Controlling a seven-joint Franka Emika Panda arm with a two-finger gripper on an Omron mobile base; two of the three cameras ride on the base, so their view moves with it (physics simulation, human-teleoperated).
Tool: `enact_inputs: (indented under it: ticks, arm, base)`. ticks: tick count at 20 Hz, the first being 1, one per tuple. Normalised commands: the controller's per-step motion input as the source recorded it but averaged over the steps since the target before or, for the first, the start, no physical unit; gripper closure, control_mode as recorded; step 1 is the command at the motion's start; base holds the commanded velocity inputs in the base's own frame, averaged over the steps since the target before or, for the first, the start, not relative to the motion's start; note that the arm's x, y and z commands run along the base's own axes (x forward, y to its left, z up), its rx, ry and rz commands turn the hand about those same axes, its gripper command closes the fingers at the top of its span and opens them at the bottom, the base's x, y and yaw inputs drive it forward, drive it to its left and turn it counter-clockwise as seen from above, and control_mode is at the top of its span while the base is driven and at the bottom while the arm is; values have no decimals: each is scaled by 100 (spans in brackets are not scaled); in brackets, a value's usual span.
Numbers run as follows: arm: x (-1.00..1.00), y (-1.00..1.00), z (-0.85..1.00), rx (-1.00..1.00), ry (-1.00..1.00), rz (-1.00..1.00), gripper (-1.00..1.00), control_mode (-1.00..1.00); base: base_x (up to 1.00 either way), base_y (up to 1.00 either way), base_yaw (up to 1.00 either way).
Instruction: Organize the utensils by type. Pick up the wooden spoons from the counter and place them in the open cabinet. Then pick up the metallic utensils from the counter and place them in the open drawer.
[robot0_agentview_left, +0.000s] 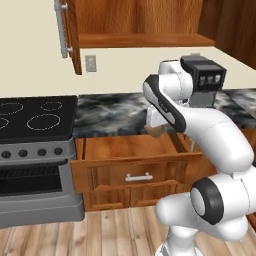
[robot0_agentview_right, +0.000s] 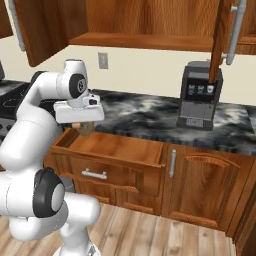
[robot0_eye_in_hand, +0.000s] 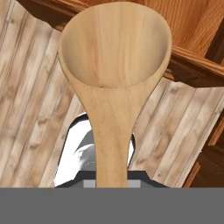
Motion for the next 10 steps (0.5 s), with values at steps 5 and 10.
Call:
enact_inputs:
  ticks: [5,10]
  arm:
    - [0,0,0,0,0,0,100,100]
    - [0,0,0,0,0,0,100,100]
  base:
    - [48,-2,0]
    - [42,0,0]
